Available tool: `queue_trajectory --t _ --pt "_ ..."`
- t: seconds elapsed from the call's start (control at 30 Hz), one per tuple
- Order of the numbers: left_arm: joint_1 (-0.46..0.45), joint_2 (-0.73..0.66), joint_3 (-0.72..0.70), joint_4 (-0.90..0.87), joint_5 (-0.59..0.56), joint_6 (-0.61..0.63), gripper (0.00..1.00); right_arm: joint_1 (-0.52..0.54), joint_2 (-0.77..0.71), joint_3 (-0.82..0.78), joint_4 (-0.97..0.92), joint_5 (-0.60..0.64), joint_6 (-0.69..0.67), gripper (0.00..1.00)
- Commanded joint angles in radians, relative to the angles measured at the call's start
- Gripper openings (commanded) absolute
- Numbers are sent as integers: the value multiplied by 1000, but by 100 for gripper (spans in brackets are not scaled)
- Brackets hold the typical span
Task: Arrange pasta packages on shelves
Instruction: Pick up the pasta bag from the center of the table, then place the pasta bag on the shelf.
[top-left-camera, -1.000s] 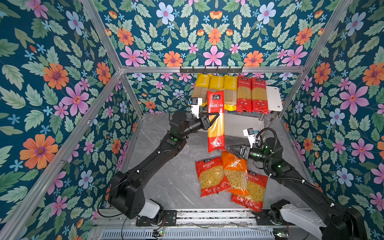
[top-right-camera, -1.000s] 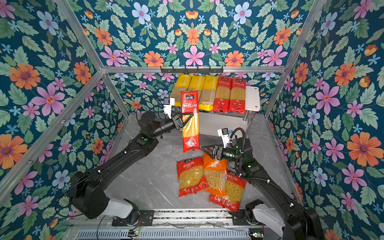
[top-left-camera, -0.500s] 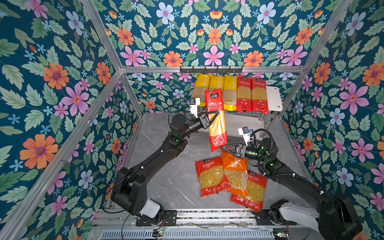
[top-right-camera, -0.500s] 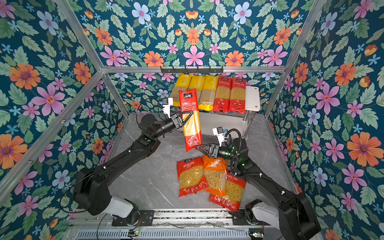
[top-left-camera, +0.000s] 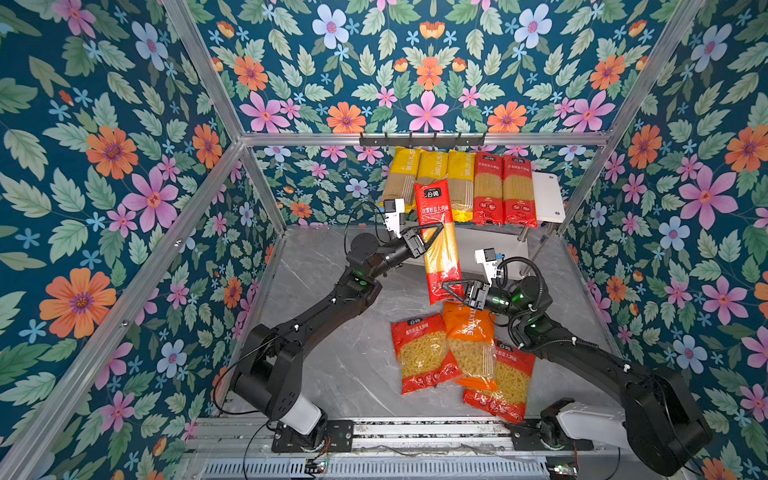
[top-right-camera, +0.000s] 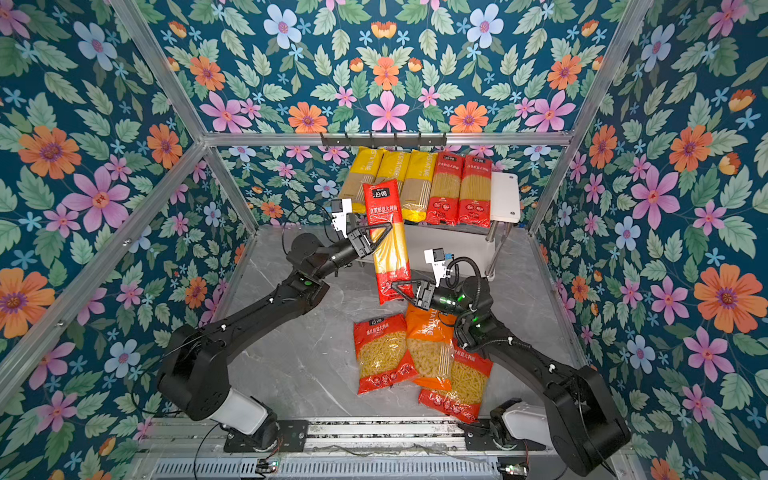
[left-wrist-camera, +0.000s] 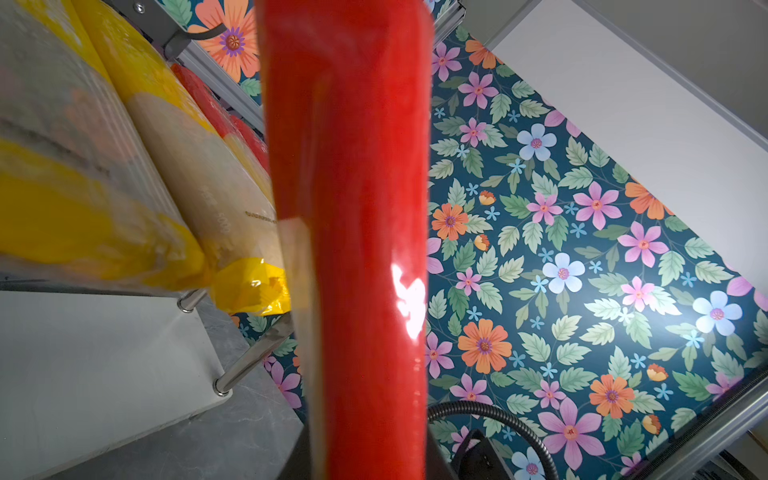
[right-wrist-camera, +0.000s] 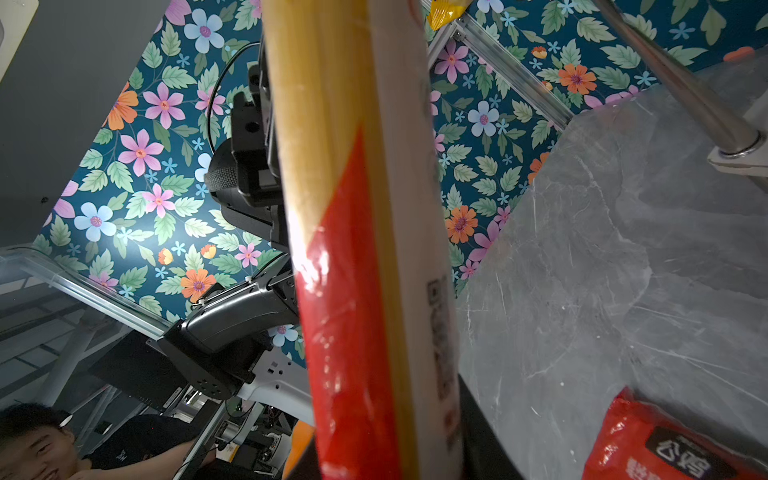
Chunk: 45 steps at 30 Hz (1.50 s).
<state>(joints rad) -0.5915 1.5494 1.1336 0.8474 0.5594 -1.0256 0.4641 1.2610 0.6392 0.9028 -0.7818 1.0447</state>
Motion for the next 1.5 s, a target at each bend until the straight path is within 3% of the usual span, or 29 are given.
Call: queue_trajectory --t 0.0,0.2,0.43,0.53,0.67,1.03,1.23,1.37,1.47 --pt "-4 -16 -3 134 -7 -23 12 3 26 22 168 29 68 32" --pt "-4 -20 10 101 -3 -10 21 5 14 31 176 45 71 19" --pt "-2 -48 24 -12 -11 71 56 -12 -62 91 -11 23 11 8" --pt "1 -81 16 -122 -45 147 65 -58 -100 137 -127 -3 5 1" --pt "5 -129 -11 -239 -98 228 73 -142 -164 208 -281 -53 -10 0" --pt "15 -168 -83 -259 -90 278 75 -412 -196 519 -777 -132 -75 0" --pt "27 -211 -184 -241 -103 294 75 -664 -111 721 -1006 -218 -54 0" --pt "50 -236 -239 -229 -96 293 75 -731 -35 900 -1297 -203 -189 0" --pt "65 -256 -269 -224 -91 293 75 -741 15 978 -1417 -159 -268 0"
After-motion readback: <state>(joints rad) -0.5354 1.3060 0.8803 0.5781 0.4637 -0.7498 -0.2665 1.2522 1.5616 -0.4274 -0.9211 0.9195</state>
